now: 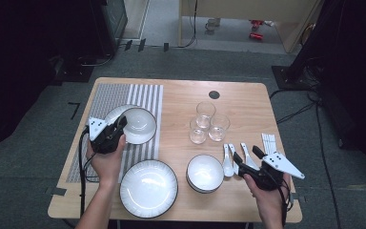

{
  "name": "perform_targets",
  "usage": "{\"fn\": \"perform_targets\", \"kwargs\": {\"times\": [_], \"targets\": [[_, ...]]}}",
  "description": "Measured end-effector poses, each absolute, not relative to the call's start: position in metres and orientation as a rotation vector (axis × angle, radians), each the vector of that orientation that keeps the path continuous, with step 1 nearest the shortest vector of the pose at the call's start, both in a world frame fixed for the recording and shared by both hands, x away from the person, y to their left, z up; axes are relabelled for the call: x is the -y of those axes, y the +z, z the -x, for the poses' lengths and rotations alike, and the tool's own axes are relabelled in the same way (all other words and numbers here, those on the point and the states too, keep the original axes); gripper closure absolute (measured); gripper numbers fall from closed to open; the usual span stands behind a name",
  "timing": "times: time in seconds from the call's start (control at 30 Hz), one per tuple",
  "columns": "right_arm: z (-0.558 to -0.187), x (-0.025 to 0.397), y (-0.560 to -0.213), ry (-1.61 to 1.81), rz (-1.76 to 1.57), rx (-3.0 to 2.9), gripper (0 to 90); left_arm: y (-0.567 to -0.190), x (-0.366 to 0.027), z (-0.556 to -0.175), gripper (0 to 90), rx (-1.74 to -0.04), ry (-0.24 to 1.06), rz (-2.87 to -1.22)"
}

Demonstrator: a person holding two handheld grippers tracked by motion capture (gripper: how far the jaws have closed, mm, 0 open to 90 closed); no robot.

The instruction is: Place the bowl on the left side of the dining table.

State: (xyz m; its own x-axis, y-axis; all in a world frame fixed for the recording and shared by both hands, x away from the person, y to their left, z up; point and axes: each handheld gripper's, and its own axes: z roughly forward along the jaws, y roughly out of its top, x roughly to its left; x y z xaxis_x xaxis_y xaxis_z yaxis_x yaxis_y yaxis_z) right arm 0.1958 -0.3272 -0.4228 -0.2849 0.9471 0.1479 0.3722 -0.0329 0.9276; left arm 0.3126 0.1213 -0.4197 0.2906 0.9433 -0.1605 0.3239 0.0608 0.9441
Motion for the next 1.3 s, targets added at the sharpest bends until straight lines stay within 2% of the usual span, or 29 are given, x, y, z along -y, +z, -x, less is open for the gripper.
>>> {"fn": "perform_targets", "kwargs": {"times": [1.3], "targets": [[-0.203,0.339,-0.435,1.298,-1.463,-1.668,26.7,-0.470,-0.162,-0.368,83.7,-1.493,0.649,-1.475]]}}
